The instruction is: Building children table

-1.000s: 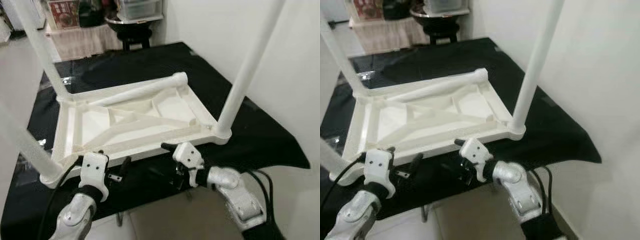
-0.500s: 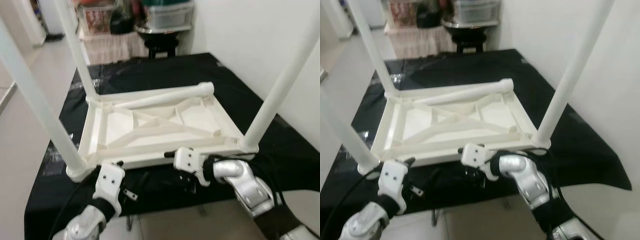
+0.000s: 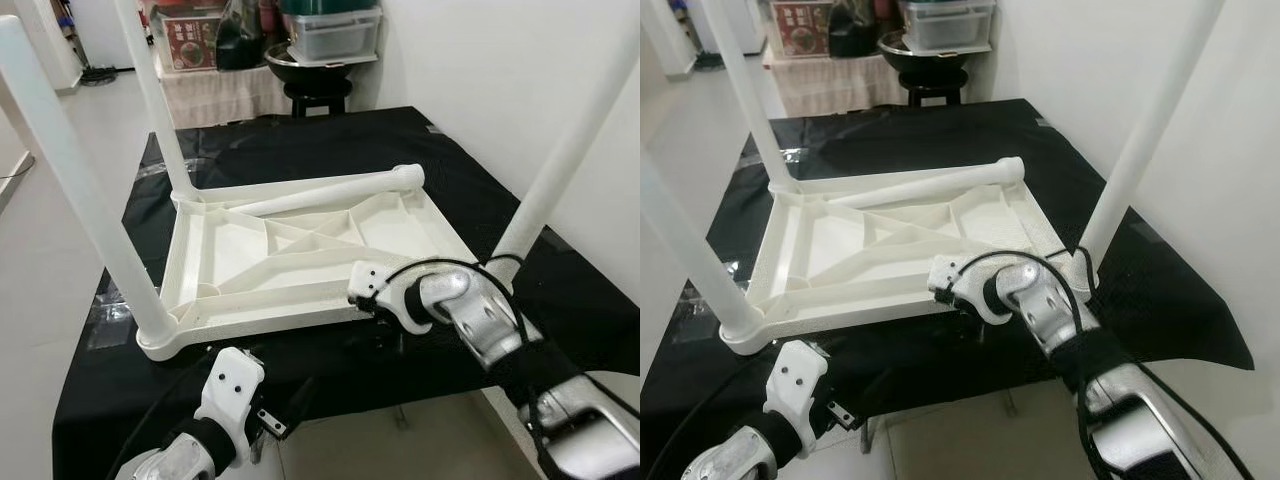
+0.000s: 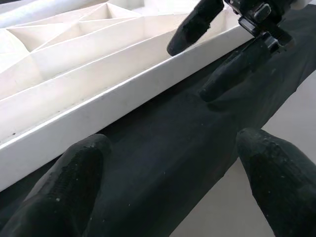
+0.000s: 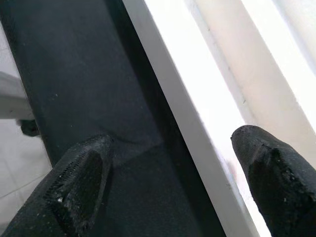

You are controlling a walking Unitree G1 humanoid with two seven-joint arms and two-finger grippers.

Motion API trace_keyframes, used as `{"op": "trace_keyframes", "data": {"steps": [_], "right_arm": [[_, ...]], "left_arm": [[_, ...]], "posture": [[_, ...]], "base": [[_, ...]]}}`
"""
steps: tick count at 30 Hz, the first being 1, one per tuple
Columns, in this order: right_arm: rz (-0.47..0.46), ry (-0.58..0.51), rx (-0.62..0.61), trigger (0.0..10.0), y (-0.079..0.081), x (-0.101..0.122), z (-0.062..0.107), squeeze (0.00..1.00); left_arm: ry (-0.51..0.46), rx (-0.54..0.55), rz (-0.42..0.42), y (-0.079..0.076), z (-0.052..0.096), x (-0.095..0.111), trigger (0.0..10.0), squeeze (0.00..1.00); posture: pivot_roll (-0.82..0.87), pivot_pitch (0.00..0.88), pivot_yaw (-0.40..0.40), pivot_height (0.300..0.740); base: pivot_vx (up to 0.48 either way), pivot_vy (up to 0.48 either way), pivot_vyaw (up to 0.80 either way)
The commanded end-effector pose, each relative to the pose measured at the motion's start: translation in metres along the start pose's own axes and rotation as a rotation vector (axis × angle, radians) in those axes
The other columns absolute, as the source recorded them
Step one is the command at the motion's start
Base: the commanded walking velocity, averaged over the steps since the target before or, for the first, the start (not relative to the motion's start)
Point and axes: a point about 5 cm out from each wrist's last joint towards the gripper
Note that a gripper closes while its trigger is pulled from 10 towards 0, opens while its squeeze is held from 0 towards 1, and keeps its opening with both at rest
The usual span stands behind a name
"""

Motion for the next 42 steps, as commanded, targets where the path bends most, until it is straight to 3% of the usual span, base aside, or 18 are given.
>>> {"op": "trace_keyframes", "data": {"steps": [1,4,5,7,8,12,13,14,16,20,31,32,36,38,39,40,41,42], "right_arm": [[0.016,0.016,0.012,10.0,0.001,0.001,-0.004,0.00],[0.016,0.016,0.012,10.0,0.001,0.001,-0.004,0.00],[-0.001,0.028,-0.016,8.0,-0.004,0.002,-0.007,0.00],[-0.001,0.028,-0.016,8.0,-0.004,0.002,-0.007,0.00],[-0.028,0.047,-0.048,3.2,-0.009,0.004,-0.012,0.00],[-0.028,0.047,-0.048,3.2,-0.009,0.004,-0.012,0.00],[-0.058,0.070,-0.068,0.0,-0.012,0.004,-0.017,0.00],[-0.058,0.070,-0.068,0.0,-0.012,0.004,-0.017,0.00],[-0.155,0.076,-0.104,0.0,-0.017,0.006,-0.022,0.00],[-0.195,0.069,-0.111,0.0,-0.018,0.007,-0.022,0.00],[-0.499,-0.102,-0.068,0.0,-0.014,0.037,-0.031,0.00],[-0.605,-0.199,-0.059,0.0,-0.001,0.062,-0.044,0.00],[-0.625,-0.228,-0.052,0.0,0.004,0.071,-0.048,0.00],[-0.698,-0.358,-0.005,0.0,0.025,0.110,-0.059,0.00],[-0.698,-0.358,-0.005,0.0,0.025,0.110,-0.059,0.00],[-0.727,-0.432,0.017,0.0,0.038,0.130,-0.064,0.00],[-0.727,-0.432,0.017,0.0,0.038,0.130,-0.064,0.00],[-0.722,-0.518,-0.028,6.6,0.049,0.150,-0.069,0.00]], "left_arm": [[0.005,-0.010,0.009,-0.002,0.002,-0.001,10.0,0.00],[0.005,-0.010,0.009,-0.002,0.002,-0.001,10.0,0.00],[0.003,-0.005,0.013,-0.003,0.003,-0.001,10.0,0.00],[0.003,-0.005,0.013,-0.003,0.003,-0.001,10.0,0.00],[0.002,0.000,0.017,-0.005,0.005,0.001,10.0,0.00],[0.002,0.000,0.017,-0.005,0.005,0.001,10.0,0.00],[0.002,0.003,0.022,-0.006,0.008,0.002,10.0,0.00],[0.002,0.003,0.022,-0.006,0.008,0.002,10.0,0.00],[0.005,0.006,0.031,-0.010,0.013,0.004,10.0,0.00],[0.007,0.006,0.035,-0.011,0.014,0.004,10.0,0.00],[0.009,0.008,0.043,-0.011,0.014,0.004,10.0,0.00],[0.011,0.010,0.042,-0.011,0.014,0.004,10.0,0.00],[0.012,0.011,0.042,-0.011,0.015,0.005,10.0,0.00],[0.015,0.012,0.038,-0.010,0.016,0.005,10.0,0.00],[0.015,0.012,0.038,-0.010,0.016,0.005,10.0,0.00],[0.016,0.012,0.037,-0.010,0.016,0.005,10.0,0.00],[0.016,0.012,0.037,-0.010,0.016,0.005,10.0,0.00],[0.017,0.011,0.034,-0.009,0.016,0.005,10.0,0.00]], "posture": [[-0.01,0.125,-0.013,0.740],[-0.01,0.125,-0.013,0.740],[-0.01,0.134,-0.021,0.740],[-0.01,0.134,-0.021,0.740],[0.01,0.157,-0.033,0.740],[0.01,0.157,-0.033,0.740],[0.01,0.163,-0.036,0.740],[0.01,0.163,-0.036,0.740],[0.02,0.179,-0.041,0.740],[0.02,0.183,-0.040,0.740],[0.02,0.184,-0.045,0.740],[0.02,0.185,-0.044,0.740],[0.02,0.185,-0.044,0.740],[0.03,0.187,-0.036,0.740],[0.03,0.187,-0.036,0.740],[0.03,0.187,-0.036,0.740],[0.03,0.187,-0.036,0.740],[0.03,0.186,-0.032,0.740]], "base": [[0.000,0.000,0.00],[0.000,0.000,0.00],[0.000,0.000,0.00],[0.000,0.000,0.00],[0.000,0.000,0.00],[0.000,0.000,0.00],[0.000,0.000,0.00],[0.000,0.000,0.00],[0.000,0.000,0.00],[0.000,0.000,0.00],[0.000,0.000,0.00],[0.000,0.000,0.00],[0.000,0.000,0.00],[0.000,0.000,0.00],[0.000,0.000,0.00],[0.000,0.000,0.00],[0.000,0.000,0.00],[0.000,0.000,0.00]]}}
Point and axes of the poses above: a point about 5 cm out from each wrist's last joint towards the gripper, its own z axis pointing back from the gripper into the wrist, its own x axis along the axis of the wrist's last joint, y = z × x, and after that the axes turned 7 degrees about -z, right-handed
